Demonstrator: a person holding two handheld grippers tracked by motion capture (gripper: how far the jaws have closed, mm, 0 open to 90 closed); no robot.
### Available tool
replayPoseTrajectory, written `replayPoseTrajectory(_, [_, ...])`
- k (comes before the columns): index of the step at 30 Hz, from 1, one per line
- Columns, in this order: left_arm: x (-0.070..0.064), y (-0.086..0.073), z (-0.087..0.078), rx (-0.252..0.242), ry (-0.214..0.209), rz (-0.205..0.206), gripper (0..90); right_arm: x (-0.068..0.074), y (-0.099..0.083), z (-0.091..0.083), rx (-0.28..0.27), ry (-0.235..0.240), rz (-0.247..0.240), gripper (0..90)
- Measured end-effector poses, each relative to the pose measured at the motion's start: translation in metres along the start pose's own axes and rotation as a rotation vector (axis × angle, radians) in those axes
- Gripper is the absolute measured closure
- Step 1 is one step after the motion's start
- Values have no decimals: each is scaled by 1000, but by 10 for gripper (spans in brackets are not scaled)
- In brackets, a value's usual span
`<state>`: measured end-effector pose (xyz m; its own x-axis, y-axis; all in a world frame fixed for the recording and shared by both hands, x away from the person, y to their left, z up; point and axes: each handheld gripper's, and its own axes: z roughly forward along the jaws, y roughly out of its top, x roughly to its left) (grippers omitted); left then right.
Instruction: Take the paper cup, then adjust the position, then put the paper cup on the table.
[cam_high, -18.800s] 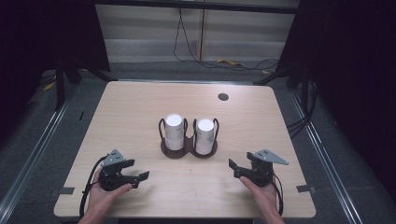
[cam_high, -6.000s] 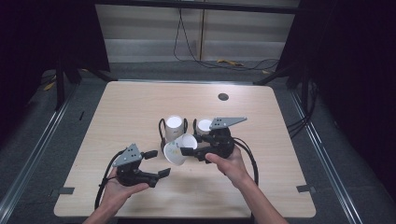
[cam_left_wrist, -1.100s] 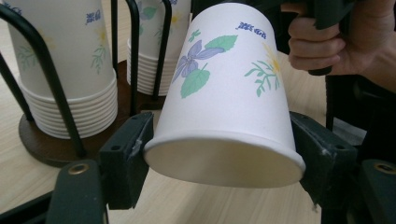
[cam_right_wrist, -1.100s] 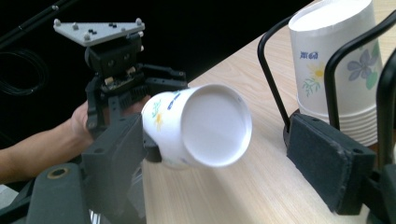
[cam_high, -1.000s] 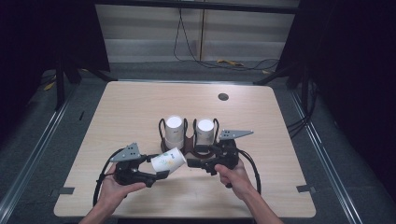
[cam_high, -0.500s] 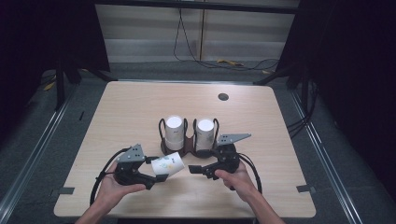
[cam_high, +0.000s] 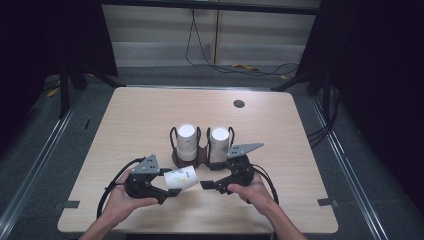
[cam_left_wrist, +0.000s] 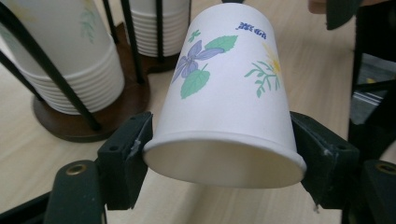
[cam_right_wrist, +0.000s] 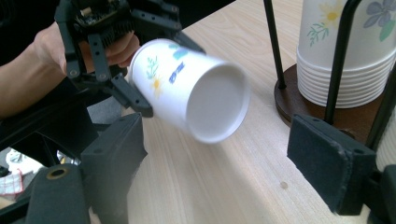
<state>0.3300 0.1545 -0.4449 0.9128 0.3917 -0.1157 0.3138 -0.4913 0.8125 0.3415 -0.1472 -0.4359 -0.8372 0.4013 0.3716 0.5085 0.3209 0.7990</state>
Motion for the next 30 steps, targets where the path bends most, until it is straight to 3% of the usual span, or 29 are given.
replayPoseTrajectory(10, [-2, 4, 1, 49, 26, 21, 266, 5, 1, 1, 27, -9, -44, 188])
replayPoseTrajectory(15, [-4, 7, 6, 65, 12, 31, 265, 7, 1, 1, 34, -20, -59, 190])
replayPoseTrajectory(23, [-5, 10, 6, 115, -12, 66, 265, 5, 1, 5, 96, 1, -70, 181])
replayPoseTrajectory(30, [-6, 14, 8, 150, -21, 89, 265, 7, 3, 13, 162, 0, -112, 176])
